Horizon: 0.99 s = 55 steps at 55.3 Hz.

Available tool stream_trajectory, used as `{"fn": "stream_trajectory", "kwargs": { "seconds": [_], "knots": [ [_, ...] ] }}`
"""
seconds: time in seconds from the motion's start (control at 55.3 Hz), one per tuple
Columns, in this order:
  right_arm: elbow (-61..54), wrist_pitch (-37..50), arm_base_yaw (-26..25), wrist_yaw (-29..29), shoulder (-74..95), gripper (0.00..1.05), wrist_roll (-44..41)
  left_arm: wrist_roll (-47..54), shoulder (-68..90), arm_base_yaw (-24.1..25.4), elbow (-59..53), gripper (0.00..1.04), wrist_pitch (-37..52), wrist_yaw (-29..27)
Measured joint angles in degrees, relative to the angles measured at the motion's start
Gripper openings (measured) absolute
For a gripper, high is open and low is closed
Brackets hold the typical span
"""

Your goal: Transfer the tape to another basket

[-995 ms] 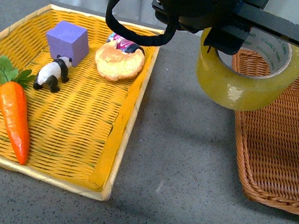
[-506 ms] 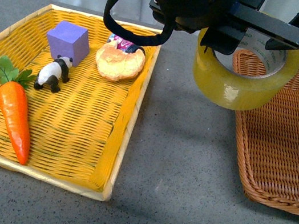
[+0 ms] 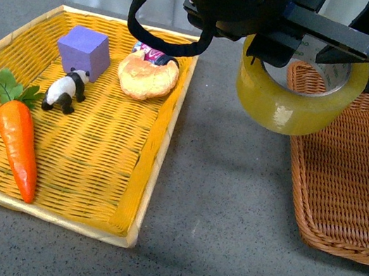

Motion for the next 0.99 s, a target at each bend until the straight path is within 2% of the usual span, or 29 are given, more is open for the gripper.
{"fn": "stream_trajectory", "kwargs": {
  "seconds": [0.163,0.271,0.38,0.488,0.615,0.742,0.904,0.995],
  "knots": [
    [0.33,-0.07,0.79,-0.17,0.00,0.43,-0.13,0.11,0.02,0.00,0.07,0.16,0.00,0.02],
    [0.33,-0.20,1.25,0.90,0.09,0.30,-1.25,0.61,0.02,-0.13,0.42,0.16,0.00,0.02],
    [0.33,-0.57,1.38,1.44,0.33,0.21,-2.29,0.52,0.02,-0.24,0.87,0.16,0.15,0.31],
    [0.33,-0.72,1.38,1.14,0.59,0.17,-2.51,0.46,-0.04,-0.24,1.53,0.16,0.37,0.42],
    [0.44,-0.68,1.38,0.92,0.59,0.16,-1.57,-1.53,0.00,-1.27,1.07,0.34,3.93,-6.86],
    [0.81,-0.72,0.87,1.03,0.59,0.16,-0.85,-4.57,-0.02,-0.83,0.26,0.57,6.91,-8.35],
    [1.99,-1.38,0.33,2.23,0.59,0.16,-0.83,-8.26,-0.35,0.37,-0.68,0.80,10.36,-8.70],
    [2.23,-2.14,0.15,4.90,0.63,0.16,-1.95,-10.80,-1.22,1.49,-0.81,0.94,12.07,-12.48]
  ]
}}
